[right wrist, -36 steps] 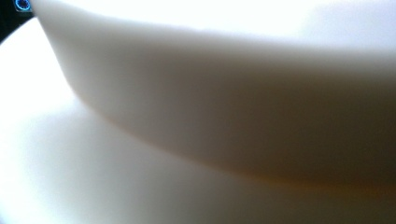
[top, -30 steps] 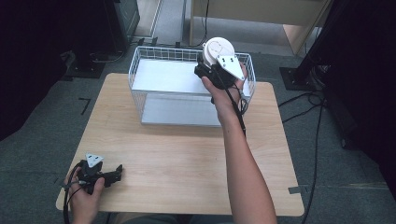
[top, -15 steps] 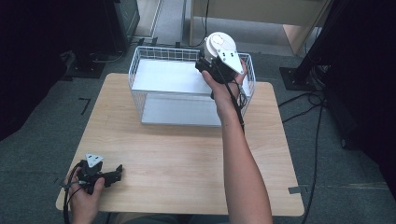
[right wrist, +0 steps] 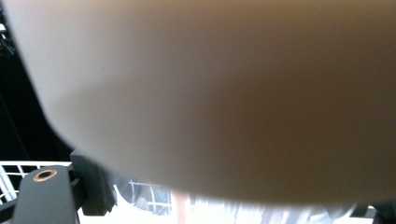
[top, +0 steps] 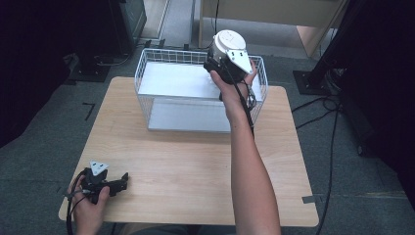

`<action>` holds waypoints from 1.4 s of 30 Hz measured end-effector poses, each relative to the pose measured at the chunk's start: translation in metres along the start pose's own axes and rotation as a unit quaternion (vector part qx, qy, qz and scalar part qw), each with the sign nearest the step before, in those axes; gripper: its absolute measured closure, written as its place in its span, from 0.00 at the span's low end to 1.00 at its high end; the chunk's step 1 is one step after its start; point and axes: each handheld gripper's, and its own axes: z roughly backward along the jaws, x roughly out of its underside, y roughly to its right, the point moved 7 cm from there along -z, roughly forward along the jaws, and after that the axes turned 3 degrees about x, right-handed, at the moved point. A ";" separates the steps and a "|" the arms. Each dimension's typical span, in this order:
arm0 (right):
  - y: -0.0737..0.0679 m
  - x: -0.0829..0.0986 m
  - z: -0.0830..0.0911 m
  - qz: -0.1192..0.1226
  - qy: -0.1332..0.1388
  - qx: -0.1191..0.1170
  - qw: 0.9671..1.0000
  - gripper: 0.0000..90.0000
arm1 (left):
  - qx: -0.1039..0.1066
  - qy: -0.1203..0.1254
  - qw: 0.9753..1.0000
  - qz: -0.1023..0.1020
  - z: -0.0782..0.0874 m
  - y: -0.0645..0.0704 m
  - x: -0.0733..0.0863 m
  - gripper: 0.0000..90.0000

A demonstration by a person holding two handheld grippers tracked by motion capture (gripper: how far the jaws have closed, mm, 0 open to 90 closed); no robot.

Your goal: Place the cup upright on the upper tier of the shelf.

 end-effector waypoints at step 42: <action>-0.006 0.020 0.002 0.008 -0.018 -0.063 0.998 0.03 | 0.001 -0.001 1.000 0.000 0.000 0.000 0.000 0.00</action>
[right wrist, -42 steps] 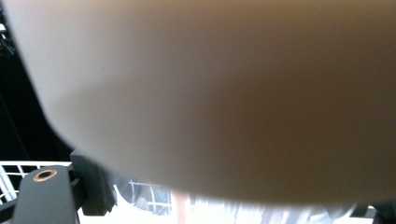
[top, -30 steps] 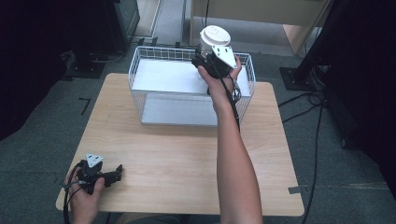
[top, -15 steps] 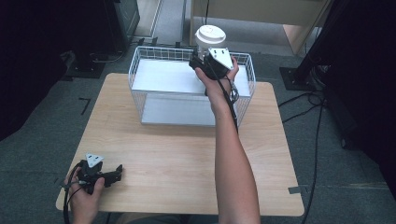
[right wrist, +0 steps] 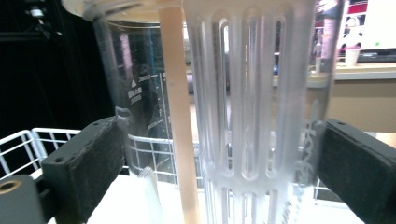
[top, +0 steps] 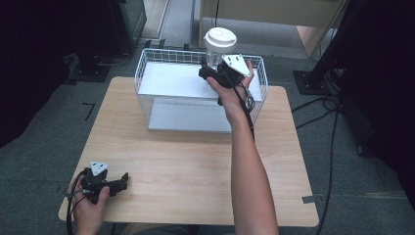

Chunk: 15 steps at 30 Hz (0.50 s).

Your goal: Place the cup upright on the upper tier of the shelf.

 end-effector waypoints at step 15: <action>0.012 0.010 0.034 0.016 -0.001 -0.016 1.000 0.00 | 0.000 0.000 1.000 0.000 0.000 0.000 0.000 0.00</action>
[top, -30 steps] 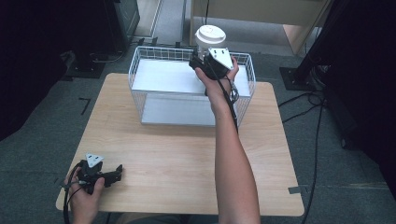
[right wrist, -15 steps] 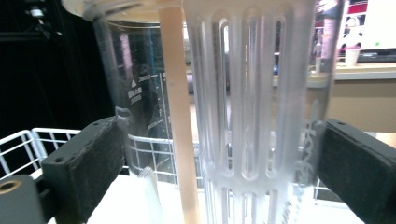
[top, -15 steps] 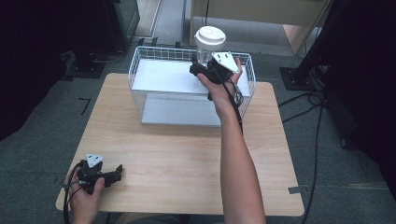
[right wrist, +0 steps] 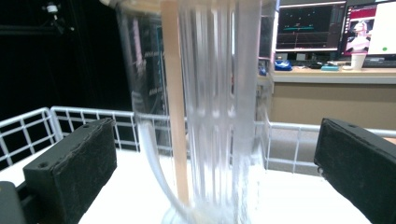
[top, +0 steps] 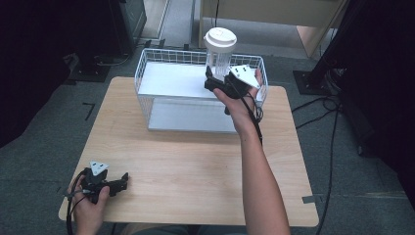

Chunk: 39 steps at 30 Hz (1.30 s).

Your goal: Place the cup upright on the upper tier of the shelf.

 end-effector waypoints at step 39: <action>0.036 0.069 0.100 0.009 -0.020 -0.043 0.999 0.00 | -0.001 -0.001 1.000 -0.003 0.000 0.000 0.000 0.00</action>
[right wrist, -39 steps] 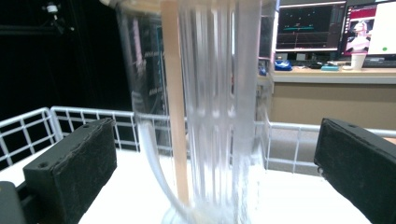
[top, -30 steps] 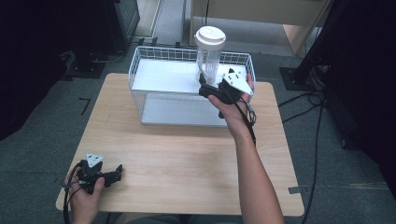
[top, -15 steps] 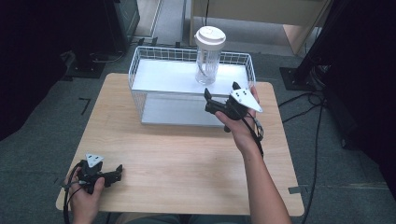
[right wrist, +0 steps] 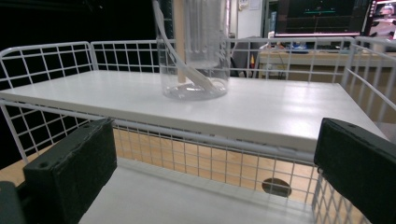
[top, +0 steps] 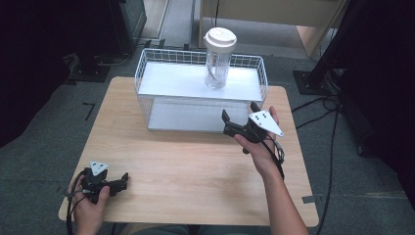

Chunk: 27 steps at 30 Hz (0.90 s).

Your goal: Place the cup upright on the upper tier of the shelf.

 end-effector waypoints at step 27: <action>0.076 0.058 0.071 -0.023 -0.034 0.057 0.998 0.00 | 0.001 0.000 1.000 0.001 0.000 0.000 0.000 0.00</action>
